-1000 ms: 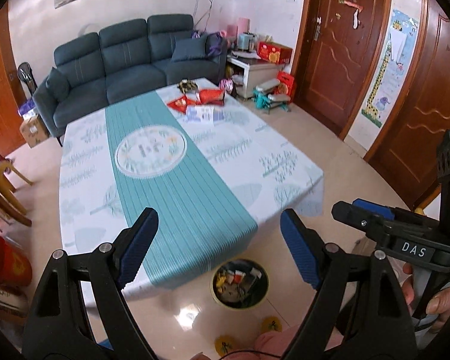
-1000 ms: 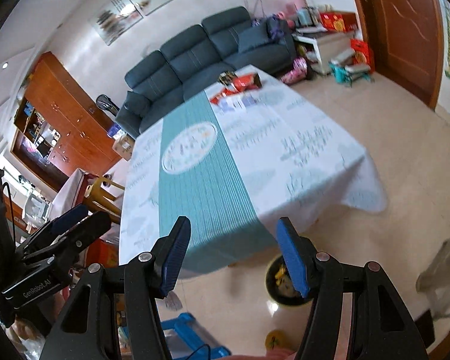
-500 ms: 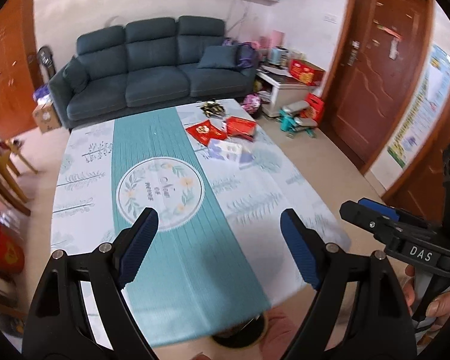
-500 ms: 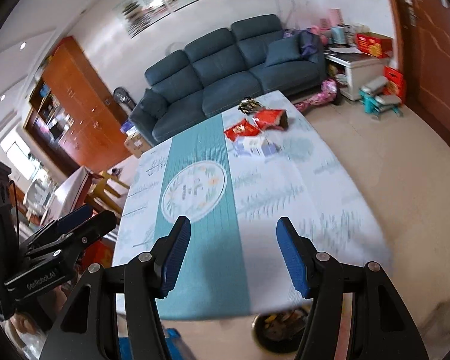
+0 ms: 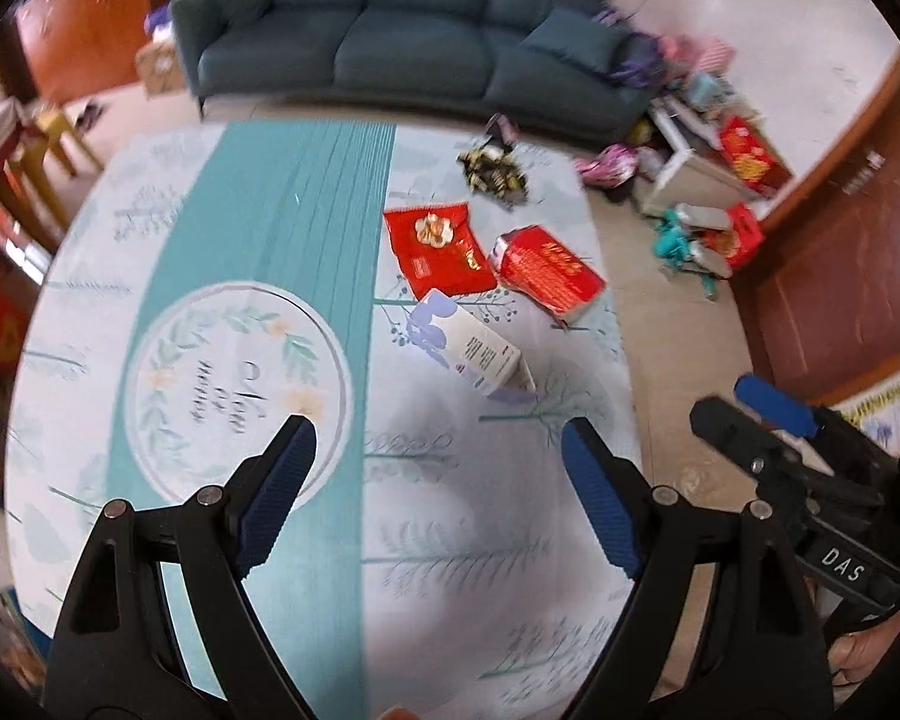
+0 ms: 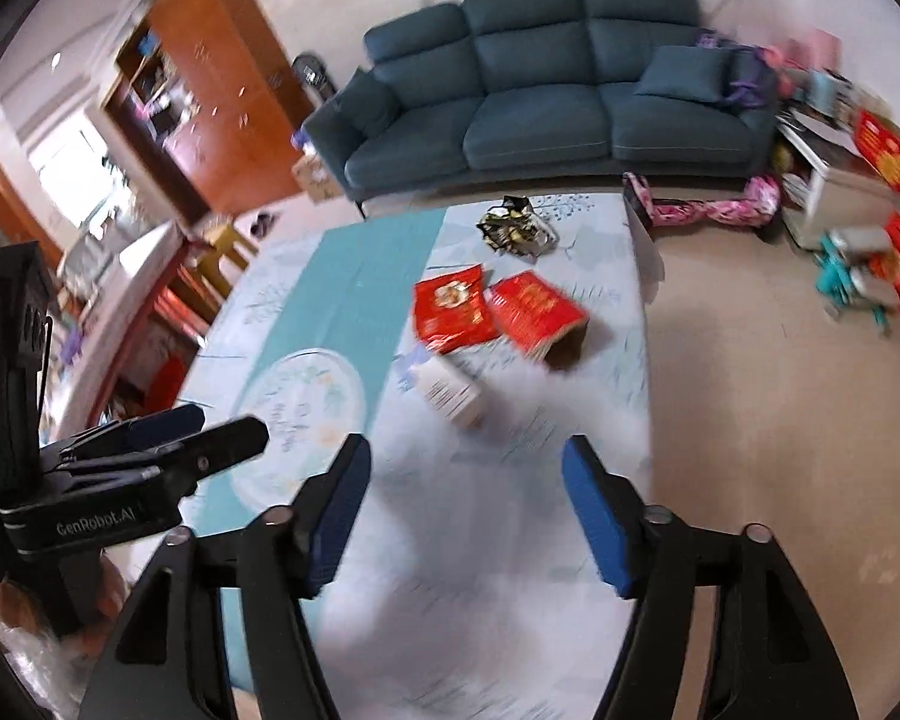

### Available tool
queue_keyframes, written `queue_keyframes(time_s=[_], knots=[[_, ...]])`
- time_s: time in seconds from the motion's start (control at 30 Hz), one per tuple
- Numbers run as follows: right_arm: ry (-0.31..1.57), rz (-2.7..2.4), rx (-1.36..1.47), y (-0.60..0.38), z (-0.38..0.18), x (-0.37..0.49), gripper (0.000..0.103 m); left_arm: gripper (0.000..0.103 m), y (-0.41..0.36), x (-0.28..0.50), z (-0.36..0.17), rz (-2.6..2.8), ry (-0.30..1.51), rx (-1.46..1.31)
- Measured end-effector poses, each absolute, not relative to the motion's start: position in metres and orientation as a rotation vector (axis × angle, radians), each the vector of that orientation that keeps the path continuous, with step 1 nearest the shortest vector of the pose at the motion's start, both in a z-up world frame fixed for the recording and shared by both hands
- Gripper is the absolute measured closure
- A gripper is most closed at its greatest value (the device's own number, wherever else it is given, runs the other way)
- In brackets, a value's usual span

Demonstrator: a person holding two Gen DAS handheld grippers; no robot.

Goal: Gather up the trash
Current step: 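Grasp the white box with the left gripper while the right grasps the red bag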

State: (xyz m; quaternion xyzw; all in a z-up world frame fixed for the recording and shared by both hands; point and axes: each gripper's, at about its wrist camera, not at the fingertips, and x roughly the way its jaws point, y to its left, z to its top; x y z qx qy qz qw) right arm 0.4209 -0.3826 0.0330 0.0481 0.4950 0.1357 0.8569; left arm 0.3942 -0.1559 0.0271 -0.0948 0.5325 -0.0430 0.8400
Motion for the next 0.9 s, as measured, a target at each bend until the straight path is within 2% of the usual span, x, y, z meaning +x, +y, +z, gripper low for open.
queue_keyframes(time_s=[0.17, 0.4, 0.8, 0.9], knots=[[1.085, 0.308, 0.035, -0.398, -0.007, 0.508, 0.032, 0.021, -0.172, 0.449, -0.03, 0.001, 1.253, -0.269], [1.195, 0.368, 0.006, -0.401, -0.06, 0.584, 0.032, 0.021, -0.184, 0.49, -0.089, 0.098, 1.359, -0.329], [1.34, 0.481, -0.042, -0.365, -0.117, 0.619, 0.032, 0.021, -0.196, 0.523, -0.137, 0.203, 1.427, -0.355], [1.368, 0.482, -0.046, -0.361, -0.129, 0.619, 0.042, 0.021, -0.195, 0.523, -0.143, 0.224, 1.434, -0.357]])
